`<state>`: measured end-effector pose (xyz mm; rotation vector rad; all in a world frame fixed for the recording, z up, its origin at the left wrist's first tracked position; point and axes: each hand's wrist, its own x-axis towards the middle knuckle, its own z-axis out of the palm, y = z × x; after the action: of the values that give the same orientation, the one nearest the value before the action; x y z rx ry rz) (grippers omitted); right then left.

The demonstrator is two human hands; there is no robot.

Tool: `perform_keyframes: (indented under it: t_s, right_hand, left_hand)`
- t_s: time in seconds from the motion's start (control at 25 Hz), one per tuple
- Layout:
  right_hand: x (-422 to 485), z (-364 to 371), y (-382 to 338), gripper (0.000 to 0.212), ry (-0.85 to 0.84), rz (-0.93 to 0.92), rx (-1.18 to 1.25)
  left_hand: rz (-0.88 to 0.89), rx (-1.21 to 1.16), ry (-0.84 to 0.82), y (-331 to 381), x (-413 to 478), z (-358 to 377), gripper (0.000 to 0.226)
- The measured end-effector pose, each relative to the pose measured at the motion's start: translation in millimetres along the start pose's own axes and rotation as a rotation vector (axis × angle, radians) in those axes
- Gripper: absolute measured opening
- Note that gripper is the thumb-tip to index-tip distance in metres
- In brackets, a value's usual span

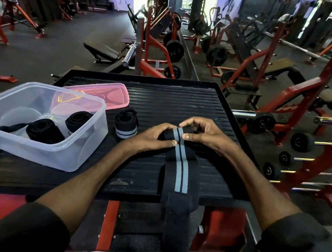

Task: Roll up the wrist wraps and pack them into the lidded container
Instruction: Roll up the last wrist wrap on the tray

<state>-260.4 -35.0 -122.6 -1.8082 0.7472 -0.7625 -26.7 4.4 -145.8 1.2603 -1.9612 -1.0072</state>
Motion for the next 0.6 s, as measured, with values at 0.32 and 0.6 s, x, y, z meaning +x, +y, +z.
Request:
perform_keyframes:
  t_s: [0.32,0.6]
  right_hand:
    - [-0.5,-2.7,-9.3,0.039,0.031,0.241,0.332]
    - [7.2,7.9,3.5,0.029,0.050,0.328,0.079]
  left_hand:
    - [0.158,0.141,0.273,6.8,-2.9,5.4,0.048]
    - [0.266,0.224,0.410,9.2,-2.8,7.4,0.050]
